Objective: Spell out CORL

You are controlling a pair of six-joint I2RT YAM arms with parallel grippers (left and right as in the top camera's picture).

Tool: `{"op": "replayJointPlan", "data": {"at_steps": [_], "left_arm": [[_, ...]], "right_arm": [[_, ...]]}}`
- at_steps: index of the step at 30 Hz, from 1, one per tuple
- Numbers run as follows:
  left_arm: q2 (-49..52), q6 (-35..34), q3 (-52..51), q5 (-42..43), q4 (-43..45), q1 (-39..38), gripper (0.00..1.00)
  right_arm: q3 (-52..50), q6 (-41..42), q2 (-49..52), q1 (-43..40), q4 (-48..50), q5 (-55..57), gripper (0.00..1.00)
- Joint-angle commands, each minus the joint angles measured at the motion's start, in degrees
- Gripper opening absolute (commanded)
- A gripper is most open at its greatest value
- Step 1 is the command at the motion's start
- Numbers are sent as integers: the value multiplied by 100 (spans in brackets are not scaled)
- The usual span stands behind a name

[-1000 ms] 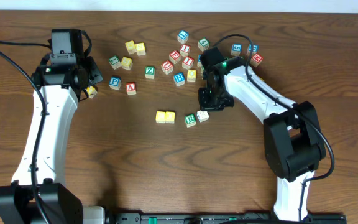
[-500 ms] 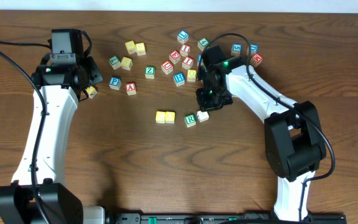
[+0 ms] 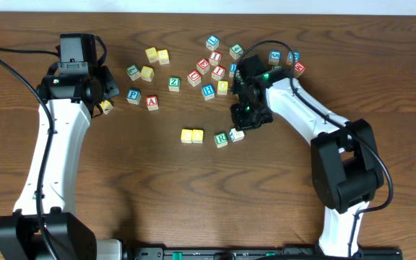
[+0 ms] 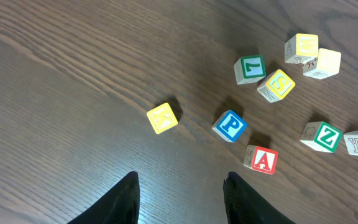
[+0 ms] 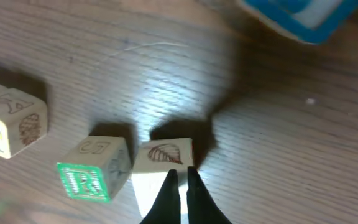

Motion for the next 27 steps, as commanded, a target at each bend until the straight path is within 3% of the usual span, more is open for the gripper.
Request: {"op": "replayJointPlan", "data": {"at_steps": [1,13,27], "left_arm": [[44,-7,50,-28,-26,20,43],[44,-7,50,-28,-26,20,43],[44,-7,50,-28,-26,20,43]], "right_arm": [[-293,2,15,-199,26,157,1],[-575,-7,13,-435,518,-55,1],[-258,-328,-341,-195,321,-662,1]]}}
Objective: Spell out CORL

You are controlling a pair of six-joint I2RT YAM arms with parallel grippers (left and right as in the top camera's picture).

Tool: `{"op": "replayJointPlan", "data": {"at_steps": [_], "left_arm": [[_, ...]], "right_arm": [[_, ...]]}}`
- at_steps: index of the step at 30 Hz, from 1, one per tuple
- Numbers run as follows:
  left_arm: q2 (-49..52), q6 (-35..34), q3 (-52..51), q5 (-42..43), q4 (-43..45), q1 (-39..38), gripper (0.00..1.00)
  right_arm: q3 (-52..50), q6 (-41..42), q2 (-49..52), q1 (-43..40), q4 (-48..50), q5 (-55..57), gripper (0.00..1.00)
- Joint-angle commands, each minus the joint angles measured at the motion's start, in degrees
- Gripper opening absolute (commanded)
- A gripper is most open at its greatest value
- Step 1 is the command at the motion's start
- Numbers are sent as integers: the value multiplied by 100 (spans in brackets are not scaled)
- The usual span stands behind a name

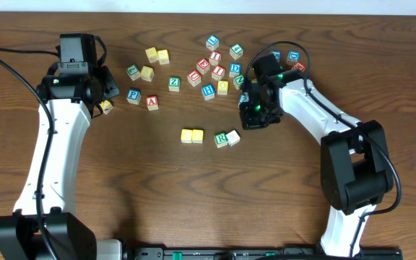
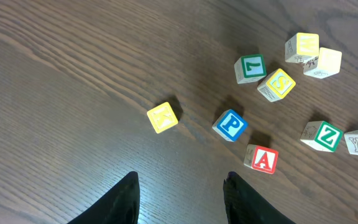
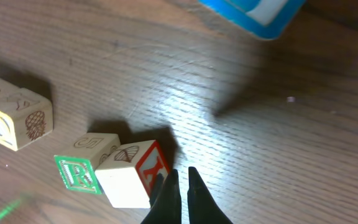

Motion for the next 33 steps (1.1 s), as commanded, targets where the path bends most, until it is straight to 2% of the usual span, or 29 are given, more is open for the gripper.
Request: {"op": "replayJointPlan", "data": {"at_steps": [1,20,33], "left_arm": [[44,-7,50,-31,-15,20,43],[44,-7,50,-28,-20,20,43],[44,-7,50,-28,-20,20,43]], "right_arm": [[107,-175,-144,170,-7,-127,1],[-74,-299,-61,444,17,-52,1],[-348,-295,42,433,46,990,1]]}}
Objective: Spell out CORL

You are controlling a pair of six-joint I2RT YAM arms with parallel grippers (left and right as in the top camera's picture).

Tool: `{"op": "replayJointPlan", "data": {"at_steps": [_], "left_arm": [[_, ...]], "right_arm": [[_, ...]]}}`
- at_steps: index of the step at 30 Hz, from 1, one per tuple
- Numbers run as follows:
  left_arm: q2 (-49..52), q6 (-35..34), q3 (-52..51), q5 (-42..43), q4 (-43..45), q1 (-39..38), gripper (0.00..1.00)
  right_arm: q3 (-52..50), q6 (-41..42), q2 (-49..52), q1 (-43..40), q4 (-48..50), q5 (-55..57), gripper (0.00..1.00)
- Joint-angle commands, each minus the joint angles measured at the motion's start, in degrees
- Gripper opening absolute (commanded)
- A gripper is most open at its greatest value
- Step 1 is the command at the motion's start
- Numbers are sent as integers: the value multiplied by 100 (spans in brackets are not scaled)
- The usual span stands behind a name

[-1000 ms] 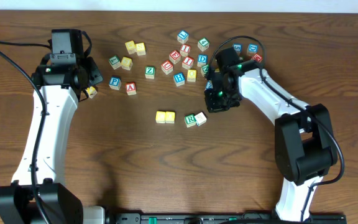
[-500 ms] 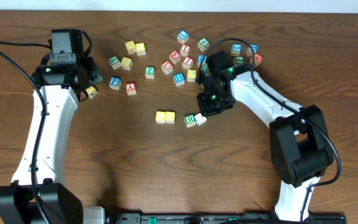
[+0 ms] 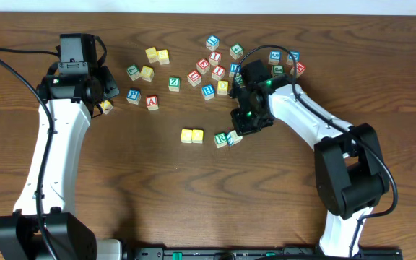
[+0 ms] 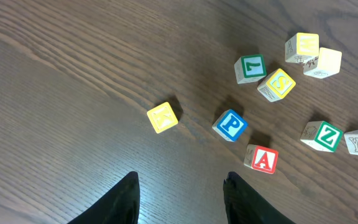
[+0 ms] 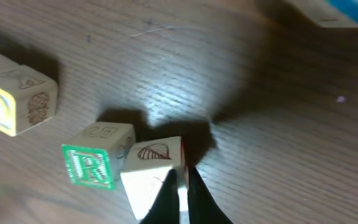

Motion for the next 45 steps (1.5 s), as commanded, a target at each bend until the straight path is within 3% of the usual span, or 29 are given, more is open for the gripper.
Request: {"op": "replayJointPlan", "data": {"at_steps": [1,10,14,22,28,45], "left_arm": [[44,-7,50,-28,-17,17,43],[44,-7,50,-28,-17,17,43],[44,-7,50,-31,-20,17,43],[44,-7,50,-28,-13,17,43],[44,-7,50,-28,-39,17,43],[44,-7,50,-28,-44,17,43]], "right_arm": [[-227,-72,138,42,-46,647,1],[-243,-46,249,-195,109,645,1],[260,105,175,-334,-247,433,1],[671,920,111,37,-330,57,1],[660,1504,264,518,-146,658,1],[444,1652,269,564,-129,785,1]]}}
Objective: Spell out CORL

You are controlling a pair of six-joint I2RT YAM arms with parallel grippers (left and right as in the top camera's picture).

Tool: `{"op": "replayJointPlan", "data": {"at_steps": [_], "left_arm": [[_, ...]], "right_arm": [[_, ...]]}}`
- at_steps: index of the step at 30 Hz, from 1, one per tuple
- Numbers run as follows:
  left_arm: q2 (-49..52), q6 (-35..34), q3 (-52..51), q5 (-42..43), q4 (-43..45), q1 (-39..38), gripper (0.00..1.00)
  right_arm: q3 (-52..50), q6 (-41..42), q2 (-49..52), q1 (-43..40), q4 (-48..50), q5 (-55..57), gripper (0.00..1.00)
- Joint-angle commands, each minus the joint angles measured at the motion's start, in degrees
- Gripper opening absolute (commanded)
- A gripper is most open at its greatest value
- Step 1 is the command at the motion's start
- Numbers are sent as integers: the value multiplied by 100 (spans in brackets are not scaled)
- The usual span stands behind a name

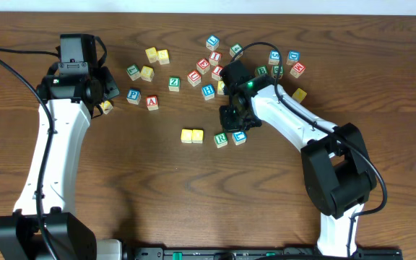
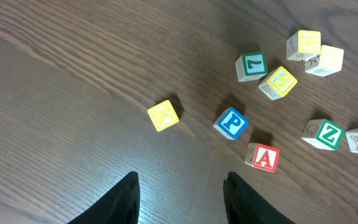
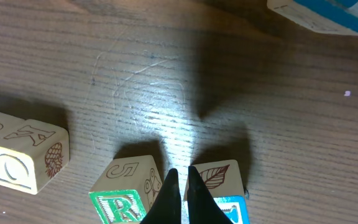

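Observation:
On the table's middle lies a row: two yellow blocks, a green R block and a blue-topped block whose letter I cannot read. My right gripper hangs over the last two. In the right wrist view its shut fingers point down into the narrow gap between the R block and the leaf-sided blue block, holding nothing. The yellow O block lies left. My left gripper is open over bare wood at the far left.
Several loose letter blocks lie scattered along the back, among them a green Z, a red A and a blue P. A yellow K block sits alone near the left gripper. A yellow block lies at the right.
The block right of R was tilted against it with a white face up; now it stands square, a little apart, with a blue face up. My right gripper has shifted left over the gap.
The shut right fingers were on the white-topped block beside R. Then the gripper stood off to the right, and the block lay turned with a red face sideways. Then the fingers were back on it. Now it shows blue on top. The left arm stayed still.

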Motion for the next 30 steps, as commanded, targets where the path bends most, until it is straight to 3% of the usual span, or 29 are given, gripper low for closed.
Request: {"op": "replayJointPlan", "data": {"at_steps": [1,12,23,28,30], "left_arm": [[44,-7,50,-28,-4,20,43],[44,-7,50,-28,-4,20,43],[44,-7,50,-4,-151,17,43],[114,96,-155,680,-240,4,40],[256,291,-225,975,-315,-46,33]], "right_arm": [[-48,81,42,7,-61,90,1],[-50,72,42,55,-634,87,1],[326,68,-372,-164,-542,87,1],[319,638,-485,-520,-1078,83,1],[273,636,-485,-586,-1239,9,1]]}}
